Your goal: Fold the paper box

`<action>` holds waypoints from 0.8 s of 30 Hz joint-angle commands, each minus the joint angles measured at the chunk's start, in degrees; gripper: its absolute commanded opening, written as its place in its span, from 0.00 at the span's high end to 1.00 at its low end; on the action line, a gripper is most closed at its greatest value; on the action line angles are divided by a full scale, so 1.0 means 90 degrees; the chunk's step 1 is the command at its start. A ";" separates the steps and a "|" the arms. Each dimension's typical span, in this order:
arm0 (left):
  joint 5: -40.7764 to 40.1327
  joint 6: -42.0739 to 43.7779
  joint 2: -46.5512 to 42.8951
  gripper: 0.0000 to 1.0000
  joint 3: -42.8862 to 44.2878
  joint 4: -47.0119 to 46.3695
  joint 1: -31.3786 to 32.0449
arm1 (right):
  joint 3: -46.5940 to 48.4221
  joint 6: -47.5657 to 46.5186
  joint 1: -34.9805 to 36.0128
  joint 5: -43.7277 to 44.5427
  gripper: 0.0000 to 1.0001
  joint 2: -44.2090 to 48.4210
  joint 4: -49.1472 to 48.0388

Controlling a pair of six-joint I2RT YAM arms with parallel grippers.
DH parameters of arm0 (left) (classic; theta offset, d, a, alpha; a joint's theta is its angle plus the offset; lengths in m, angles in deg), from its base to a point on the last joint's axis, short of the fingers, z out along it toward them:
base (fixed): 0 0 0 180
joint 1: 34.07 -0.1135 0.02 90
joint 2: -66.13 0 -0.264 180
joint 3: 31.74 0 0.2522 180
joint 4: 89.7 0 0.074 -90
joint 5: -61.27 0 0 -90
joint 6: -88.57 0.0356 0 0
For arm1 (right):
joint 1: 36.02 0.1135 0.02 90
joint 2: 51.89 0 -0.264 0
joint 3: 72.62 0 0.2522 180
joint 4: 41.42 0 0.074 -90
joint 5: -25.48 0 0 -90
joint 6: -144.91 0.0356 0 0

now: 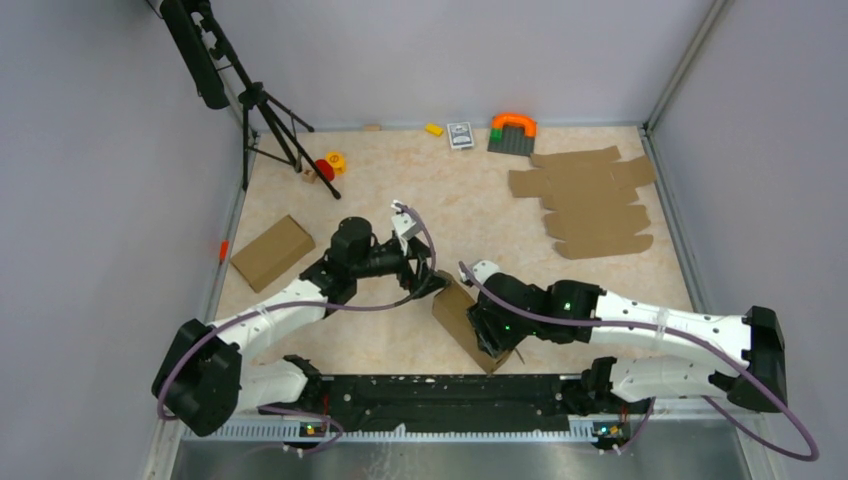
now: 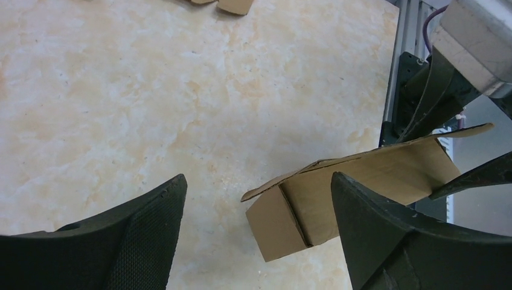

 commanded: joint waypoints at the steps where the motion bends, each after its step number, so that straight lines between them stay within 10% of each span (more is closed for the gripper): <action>1: 0.0179 0.0326 -0.0008 0.12 0.0206 0.0183 0.0000 | -0.0059 -0.0290 -0.0057 -0.0137 0.53 0.0067 -0.0188; 14: 0.0770 0.0485 0.0410 0.61 0.0691 0.0897 0.0231 | 0.0049 -0.0375 -0.0116 -0.0145 0.54 -0.0036 -0.0214; 24: -0.0475 0.0186 0.0186 0.96 0.0752 0.1333 0.0626 | 0.0101 -0.0377 -0.0183 0.0021 0.56 -0.0338 -0.0396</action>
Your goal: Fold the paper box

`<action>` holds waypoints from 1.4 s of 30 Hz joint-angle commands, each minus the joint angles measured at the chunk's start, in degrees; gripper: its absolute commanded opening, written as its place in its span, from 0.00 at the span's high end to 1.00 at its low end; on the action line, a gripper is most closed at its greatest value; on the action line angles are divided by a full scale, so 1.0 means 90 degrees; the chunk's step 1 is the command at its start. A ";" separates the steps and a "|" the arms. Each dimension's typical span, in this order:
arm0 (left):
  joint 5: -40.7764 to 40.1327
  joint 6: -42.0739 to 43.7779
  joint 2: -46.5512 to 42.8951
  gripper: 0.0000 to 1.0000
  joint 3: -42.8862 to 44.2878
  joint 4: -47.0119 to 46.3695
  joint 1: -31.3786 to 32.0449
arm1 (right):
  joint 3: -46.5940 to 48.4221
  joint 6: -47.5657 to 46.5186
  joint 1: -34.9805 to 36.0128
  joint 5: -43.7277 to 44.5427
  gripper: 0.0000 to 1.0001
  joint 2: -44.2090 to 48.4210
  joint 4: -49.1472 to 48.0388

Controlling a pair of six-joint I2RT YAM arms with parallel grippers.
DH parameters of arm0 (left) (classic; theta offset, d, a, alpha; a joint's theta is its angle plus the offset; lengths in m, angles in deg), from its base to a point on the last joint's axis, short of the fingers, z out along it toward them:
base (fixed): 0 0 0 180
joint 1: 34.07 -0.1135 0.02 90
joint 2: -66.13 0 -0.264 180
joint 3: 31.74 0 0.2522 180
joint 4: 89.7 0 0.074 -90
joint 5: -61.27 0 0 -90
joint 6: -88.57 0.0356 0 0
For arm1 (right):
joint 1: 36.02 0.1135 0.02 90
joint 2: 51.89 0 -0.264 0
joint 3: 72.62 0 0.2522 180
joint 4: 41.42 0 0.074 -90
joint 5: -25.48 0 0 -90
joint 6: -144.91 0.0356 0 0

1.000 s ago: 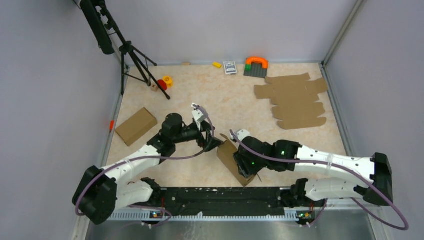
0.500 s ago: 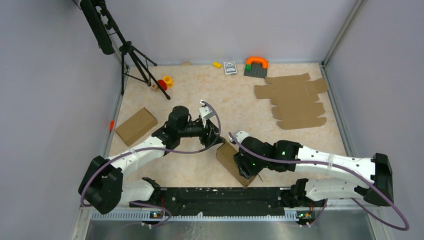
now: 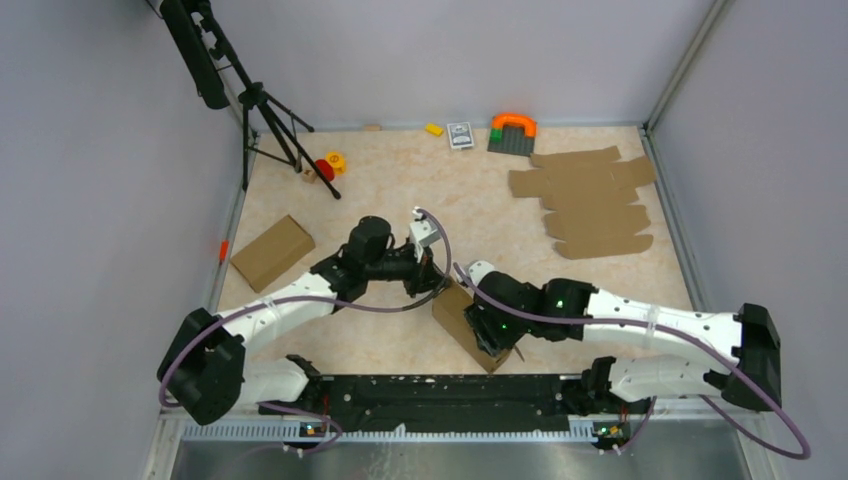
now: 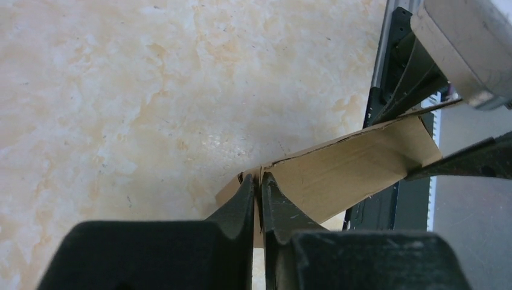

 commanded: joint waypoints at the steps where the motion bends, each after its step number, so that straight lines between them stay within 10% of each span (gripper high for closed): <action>1: -0.0657 -0.0180 -0.0199 0.99 0.0257 0.0178 0.0196 | 0.0150 -0.0085 -0.0059 0.0135 0.56 -0.0248 -0.0363; 18: -0.1980 -0.0952 -0.0138 1.00 0.0864 0.1638 0.0620 | 0.0069 -0.0170 -0.0067 0.0352 0.59 -0.0667 -0.0659; 42: -0.3000 -0.1518 -0.0851 1.00 -0.0438 0.0844 0.0951 | -0.0011 -0.0140 -0.0062 0.0694 0.54 -0.0582 -0.0462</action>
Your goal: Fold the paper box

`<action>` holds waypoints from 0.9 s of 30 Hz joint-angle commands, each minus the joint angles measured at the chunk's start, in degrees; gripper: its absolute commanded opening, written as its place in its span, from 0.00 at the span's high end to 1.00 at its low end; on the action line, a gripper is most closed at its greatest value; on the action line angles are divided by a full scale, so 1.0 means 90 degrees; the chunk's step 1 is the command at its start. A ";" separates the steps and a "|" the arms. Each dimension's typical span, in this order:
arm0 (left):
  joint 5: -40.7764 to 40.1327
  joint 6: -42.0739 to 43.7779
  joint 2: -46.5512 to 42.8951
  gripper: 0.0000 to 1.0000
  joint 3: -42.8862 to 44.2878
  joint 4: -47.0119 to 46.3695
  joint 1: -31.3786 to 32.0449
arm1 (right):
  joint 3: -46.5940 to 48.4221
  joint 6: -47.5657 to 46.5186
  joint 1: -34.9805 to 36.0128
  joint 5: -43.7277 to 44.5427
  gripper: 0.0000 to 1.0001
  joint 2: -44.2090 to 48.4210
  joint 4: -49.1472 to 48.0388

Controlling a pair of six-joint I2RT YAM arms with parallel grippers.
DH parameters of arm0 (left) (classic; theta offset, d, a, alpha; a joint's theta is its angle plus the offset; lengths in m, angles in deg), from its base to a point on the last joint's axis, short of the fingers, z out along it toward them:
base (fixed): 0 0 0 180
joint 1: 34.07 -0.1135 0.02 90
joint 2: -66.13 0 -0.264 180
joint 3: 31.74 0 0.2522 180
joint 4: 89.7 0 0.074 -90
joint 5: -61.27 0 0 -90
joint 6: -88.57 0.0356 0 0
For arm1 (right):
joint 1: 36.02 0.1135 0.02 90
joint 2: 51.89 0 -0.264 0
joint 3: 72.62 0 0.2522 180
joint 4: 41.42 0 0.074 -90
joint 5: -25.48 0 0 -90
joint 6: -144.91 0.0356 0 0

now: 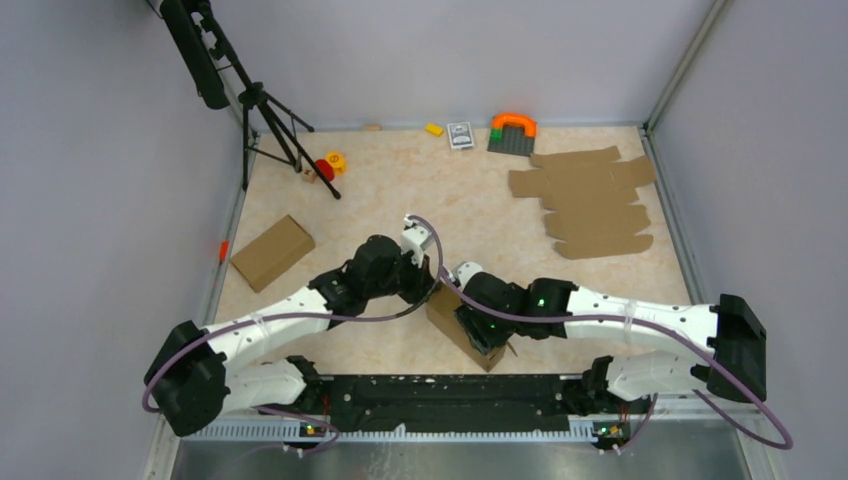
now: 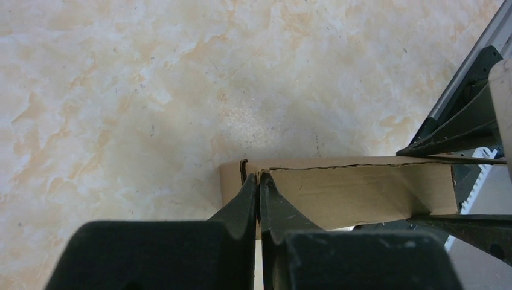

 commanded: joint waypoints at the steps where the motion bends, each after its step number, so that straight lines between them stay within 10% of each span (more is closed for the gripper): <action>1: -0.0143 -0.0025 -0.0363 1.00 -0.0272 -0.0058 0.0101 | -0.0013 0.0056 -0.0054 0.0567 0.54 0.0093 0.0002; 27: -0.0660 0.0583 -0.0433 1.00 -0.0120 0.0618 0.0529 | 0.0110 0.0015 -0.0119 0.0902 0.40 0.0168 0.0188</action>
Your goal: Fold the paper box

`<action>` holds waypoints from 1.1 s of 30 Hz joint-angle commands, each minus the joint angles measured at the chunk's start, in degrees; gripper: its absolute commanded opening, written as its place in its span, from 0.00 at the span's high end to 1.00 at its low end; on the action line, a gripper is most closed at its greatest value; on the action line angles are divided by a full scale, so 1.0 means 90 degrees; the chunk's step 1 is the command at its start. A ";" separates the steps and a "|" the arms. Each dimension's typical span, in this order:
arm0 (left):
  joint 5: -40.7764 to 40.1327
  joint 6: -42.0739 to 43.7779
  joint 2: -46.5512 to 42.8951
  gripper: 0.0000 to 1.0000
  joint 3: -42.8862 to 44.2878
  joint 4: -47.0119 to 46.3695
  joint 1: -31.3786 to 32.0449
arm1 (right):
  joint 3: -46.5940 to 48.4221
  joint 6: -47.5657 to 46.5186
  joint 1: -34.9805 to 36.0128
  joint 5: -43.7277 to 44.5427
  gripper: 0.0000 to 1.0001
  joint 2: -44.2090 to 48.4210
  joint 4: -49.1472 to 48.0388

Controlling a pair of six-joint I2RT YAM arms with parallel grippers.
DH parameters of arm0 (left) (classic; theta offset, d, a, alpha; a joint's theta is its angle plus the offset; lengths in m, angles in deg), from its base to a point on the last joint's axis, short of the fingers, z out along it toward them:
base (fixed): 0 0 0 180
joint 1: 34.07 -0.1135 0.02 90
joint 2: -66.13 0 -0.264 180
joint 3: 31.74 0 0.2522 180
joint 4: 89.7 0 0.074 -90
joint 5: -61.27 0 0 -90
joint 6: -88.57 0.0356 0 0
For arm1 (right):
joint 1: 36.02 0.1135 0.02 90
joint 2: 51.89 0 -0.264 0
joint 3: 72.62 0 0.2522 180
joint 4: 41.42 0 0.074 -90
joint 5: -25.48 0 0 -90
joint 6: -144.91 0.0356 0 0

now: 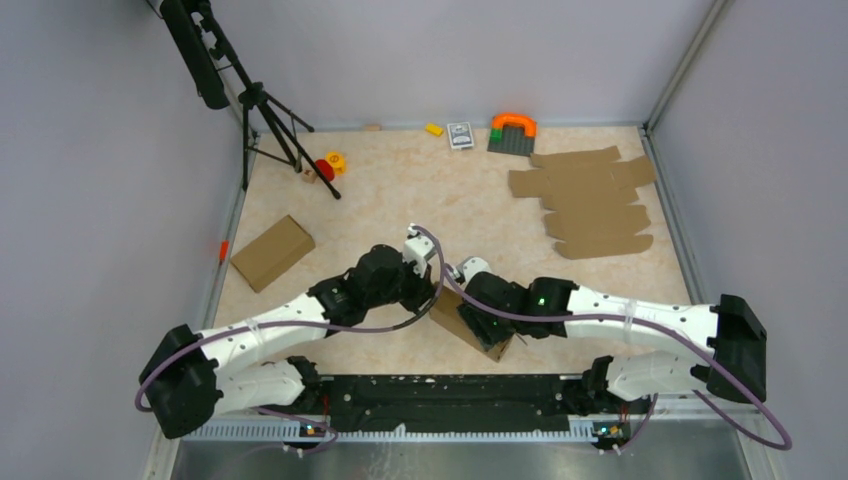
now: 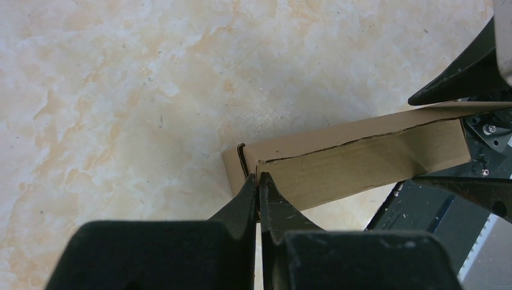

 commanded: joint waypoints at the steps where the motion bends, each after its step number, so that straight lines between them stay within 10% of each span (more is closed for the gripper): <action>1: 0.0034 0.0236 -0.0120 1.00 0.0135 0.0571 0.0053 | 0.0109 0.0037 -0.0071 0.0242 0.40 0.0185 -0.0002; 33: -0.0398 -0.0243 0.0181 1.00 0.0371 0.0848 0.0174 | 0.0533 0.1722 -0.0145 0.0966 0.34 0.0835 0.1670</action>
